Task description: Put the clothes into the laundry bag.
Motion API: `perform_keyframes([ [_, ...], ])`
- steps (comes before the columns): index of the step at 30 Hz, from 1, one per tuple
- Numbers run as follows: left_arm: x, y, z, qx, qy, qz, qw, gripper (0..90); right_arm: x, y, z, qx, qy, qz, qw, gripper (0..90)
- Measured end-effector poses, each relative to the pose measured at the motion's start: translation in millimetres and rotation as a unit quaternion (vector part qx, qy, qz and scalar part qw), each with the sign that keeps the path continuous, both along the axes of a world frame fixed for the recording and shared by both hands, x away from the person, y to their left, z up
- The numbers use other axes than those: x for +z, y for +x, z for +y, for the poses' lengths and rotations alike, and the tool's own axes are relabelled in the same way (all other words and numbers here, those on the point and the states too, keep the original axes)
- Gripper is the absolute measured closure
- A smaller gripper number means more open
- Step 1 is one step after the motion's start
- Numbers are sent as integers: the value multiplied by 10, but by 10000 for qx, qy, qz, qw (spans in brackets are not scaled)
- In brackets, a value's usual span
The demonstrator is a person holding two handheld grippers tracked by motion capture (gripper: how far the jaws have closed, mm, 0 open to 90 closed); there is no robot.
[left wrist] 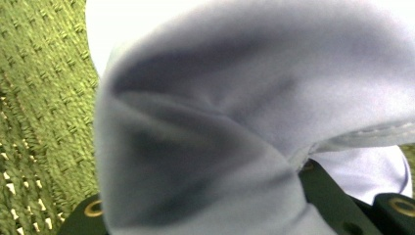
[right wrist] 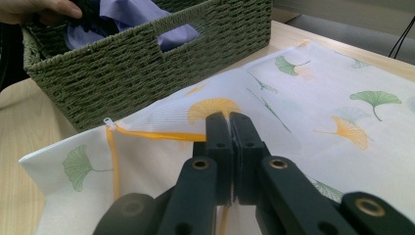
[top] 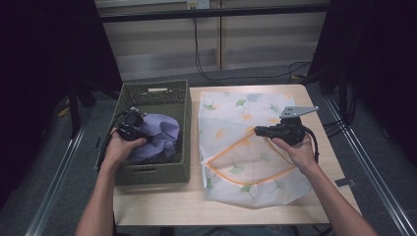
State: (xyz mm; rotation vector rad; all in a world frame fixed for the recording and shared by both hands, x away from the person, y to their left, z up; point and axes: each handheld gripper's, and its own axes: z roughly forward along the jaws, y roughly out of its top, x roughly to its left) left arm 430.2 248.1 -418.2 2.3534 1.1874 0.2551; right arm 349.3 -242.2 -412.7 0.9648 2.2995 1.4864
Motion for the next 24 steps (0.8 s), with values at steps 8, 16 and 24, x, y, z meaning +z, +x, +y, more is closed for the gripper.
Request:
perform_keyframes([
  [8,92,-85,59,118,-397,-384,9984,740,-3,-5,7,37,-9,1,10000,882],
  [16,189,-163,130,213,-700,-759,9944,738,-6,-5,0,16,2,3,10000,882],
  [24,216,-246,196,375,-1088,-1047,9878,738,-8,-6,0,7,6,-2,10000,882],
])
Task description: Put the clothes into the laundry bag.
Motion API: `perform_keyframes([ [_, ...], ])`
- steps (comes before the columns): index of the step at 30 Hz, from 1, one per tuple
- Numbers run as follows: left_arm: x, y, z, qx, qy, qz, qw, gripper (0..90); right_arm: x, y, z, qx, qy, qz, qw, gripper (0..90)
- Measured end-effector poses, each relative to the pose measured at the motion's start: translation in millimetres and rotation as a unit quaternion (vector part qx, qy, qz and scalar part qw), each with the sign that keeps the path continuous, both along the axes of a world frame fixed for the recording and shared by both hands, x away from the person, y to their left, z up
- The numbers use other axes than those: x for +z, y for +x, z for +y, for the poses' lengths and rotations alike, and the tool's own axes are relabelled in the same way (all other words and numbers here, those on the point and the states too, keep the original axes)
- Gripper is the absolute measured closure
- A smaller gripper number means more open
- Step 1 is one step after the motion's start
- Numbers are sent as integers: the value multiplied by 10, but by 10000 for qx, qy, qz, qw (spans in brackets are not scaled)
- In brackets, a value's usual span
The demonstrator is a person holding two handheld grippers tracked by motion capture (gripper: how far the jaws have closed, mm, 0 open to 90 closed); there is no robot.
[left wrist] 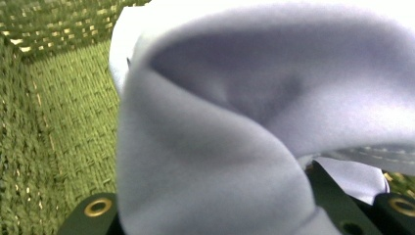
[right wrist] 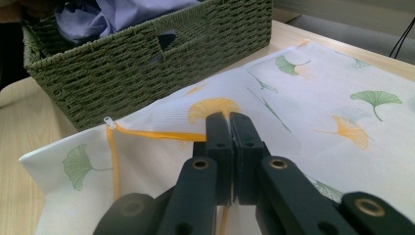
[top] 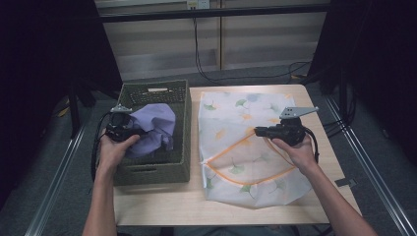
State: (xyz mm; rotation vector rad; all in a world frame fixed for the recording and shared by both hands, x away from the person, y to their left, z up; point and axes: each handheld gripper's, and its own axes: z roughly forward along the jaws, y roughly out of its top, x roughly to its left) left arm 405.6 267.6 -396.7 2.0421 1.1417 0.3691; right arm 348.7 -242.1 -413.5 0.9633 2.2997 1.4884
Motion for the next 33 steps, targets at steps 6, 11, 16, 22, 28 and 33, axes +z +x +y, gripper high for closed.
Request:
perform_keyframes([
  [6,25,-33,46,79,-138,-264,9995,737,-8,8,-1,27,-11,30,10000,883],
  [11,55,-62,107,180,-415,-419,9981,737,-11,11,-11,6,14,46,10000,883],
  [16,55,-58,86,212,-385,-532,9976,737,-14,8,2,-19,56,46,10000,883],
  [22,131,-123,86,194,-622,-776,9948,737,-11,8,9,-29,74,19,10000,883],
  [28,187,-182,148,201,-802,-1003,9915,736,3,3,-14,-79,93,-4,9999,883],
  [33,237,-224,129,117,-905,-1137,9893,736,0,9,-17,-104,82,3,9999,883],
])
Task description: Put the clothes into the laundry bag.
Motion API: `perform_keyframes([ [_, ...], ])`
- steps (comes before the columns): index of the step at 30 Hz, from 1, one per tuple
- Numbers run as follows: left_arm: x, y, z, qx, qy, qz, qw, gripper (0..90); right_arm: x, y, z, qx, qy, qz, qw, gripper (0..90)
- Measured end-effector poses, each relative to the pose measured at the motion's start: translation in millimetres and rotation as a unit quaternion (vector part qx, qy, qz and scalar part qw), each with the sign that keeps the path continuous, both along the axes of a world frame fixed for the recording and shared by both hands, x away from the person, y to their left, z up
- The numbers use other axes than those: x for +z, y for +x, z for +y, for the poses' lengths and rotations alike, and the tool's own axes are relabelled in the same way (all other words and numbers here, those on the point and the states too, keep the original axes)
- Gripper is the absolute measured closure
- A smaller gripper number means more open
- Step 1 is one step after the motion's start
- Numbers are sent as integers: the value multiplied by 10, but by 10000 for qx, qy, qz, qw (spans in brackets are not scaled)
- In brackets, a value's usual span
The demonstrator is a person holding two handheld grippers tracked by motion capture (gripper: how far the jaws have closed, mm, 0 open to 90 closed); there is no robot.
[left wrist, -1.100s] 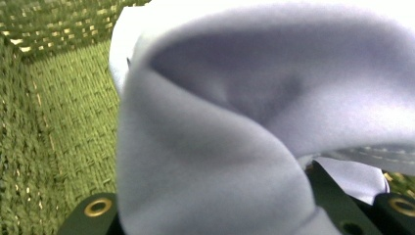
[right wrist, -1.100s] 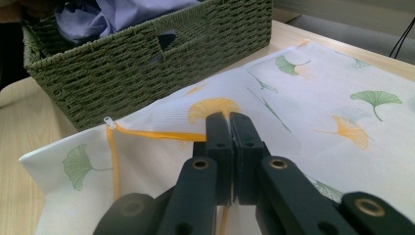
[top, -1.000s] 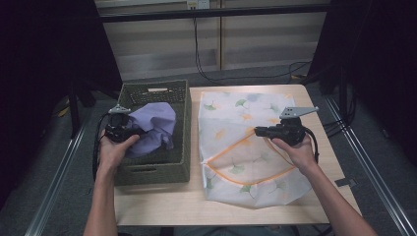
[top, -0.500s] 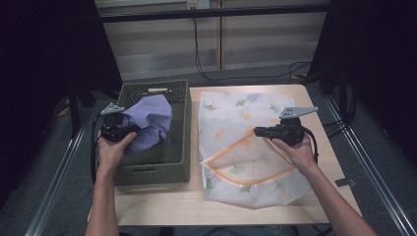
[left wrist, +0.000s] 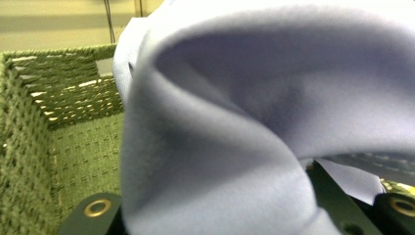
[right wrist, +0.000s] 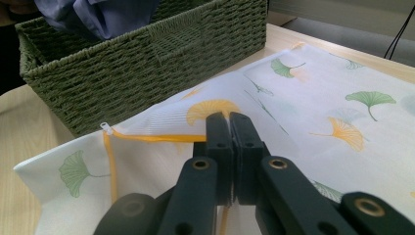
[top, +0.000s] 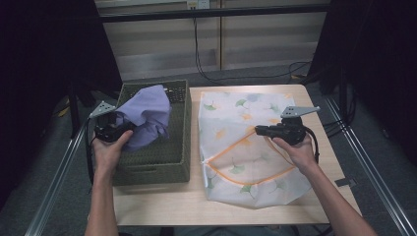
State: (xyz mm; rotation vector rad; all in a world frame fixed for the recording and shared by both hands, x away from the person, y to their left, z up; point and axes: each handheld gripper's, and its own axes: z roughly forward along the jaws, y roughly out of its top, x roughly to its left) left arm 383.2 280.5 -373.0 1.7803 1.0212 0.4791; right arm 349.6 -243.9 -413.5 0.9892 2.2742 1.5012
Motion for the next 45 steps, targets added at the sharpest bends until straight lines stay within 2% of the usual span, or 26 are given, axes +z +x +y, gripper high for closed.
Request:
perform_keyframes([
  [6,69,-59,6,21,-28,-129,9999,735,7,9,0,5,12,-14,10000,883],
  [9,94,-83,5,17,-152,-156,9998,735,14,19,-2,27,-1,-33,10000,883],
  [15,166,-128,15,-12,-211,-236,9995,734,31,19,-23,-3,4,-37,10000,883],
  [18,207,-157,0,-43,-138,-274,9995,733,27,21,-21,3,0,-35,10000,883],
  [23,273,-210,-30,-78,-165,-393,9991,733,25,23,-15,17,9,-39,10000,883],
  [26,335,-245,-35,2,-194,-430,9989,732,22,28,-13,15,9,-35,10000,883],
  [33,420,-302,-50,-59,-328,-568,9978,731,13,37,-17,18,-16,-18,10000,883],
  [38,477,-345,-91,-106,-265,-658,9974,732,18,35,-12,42,-22,-20,10000,883],
  [45,576,-410,-148,-281,-345,-827,9956,731,14,36,-8,74,-39,-15,10000,883],
])
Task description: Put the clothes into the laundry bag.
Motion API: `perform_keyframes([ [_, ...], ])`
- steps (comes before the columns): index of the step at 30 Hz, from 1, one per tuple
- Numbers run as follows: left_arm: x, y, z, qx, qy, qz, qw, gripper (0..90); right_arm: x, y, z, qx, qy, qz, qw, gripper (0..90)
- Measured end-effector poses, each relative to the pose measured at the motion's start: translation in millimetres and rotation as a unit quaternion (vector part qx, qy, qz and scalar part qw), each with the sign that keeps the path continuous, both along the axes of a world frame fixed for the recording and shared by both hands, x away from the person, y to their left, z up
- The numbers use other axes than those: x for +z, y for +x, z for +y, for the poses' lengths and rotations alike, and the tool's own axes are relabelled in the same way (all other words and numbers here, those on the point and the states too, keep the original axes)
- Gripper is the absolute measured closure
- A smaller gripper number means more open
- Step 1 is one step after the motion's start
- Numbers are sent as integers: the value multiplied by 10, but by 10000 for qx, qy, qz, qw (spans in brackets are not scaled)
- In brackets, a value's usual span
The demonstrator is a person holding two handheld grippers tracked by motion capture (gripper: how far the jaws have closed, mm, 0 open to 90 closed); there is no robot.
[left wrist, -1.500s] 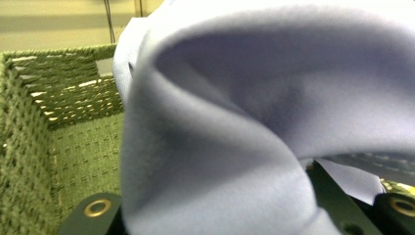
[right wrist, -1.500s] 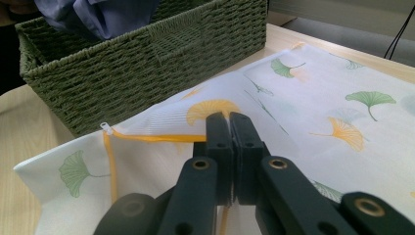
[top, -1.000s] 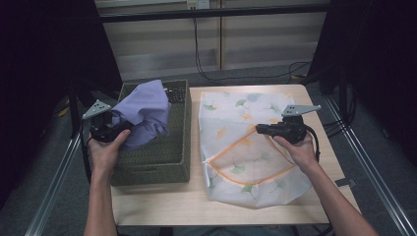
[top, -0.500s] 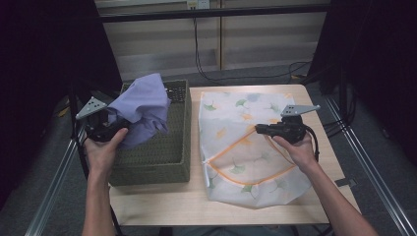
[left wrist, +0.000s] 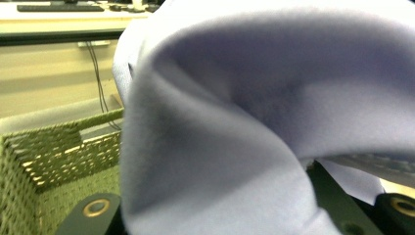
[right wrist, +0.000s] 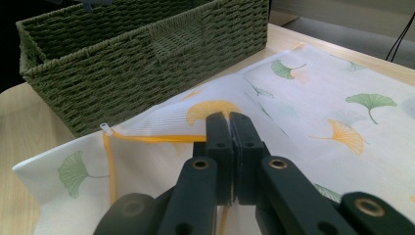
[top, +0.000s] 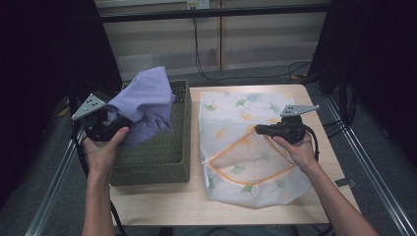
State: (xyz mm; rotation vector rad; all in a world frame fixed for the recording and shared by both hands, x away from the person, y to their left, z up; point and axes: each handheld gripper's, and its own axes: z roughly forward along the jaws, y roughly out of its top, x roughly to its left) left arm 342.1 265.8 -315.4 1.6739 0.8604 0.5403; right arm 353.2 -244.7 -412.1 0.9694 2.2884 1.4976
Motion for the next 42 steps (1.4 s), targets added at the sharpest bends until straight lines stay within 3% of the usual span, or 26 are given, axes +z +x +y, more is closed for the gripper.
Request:
perform_keyframes([
  [5,28,-16,-14,-46,-42,-30,10000,731,3,-7,1,18,9,5,10000,883],
  [7,32,-19,-18,-67,-172,-52,9998,731,3,-8,-3,26,2,-3,10000,883],
  [19,176,-117,-119,-251,-94,-309,9992,729,-22,-13,-4,0,-26,36,10000,883],
  [21,227,-169,-174,-356,36,-419,9985,728,-23,-11,-4,0,-27,28,10000,883],
  [28,331,-270,-306,-606,27,-626,9962,724,-29,-12,1,4,-23,42,10000,883],
  [42,364,-327,-537,-1085,63,-677,9918,722,-30,-7,8,42,-19,31,10000,883],
])
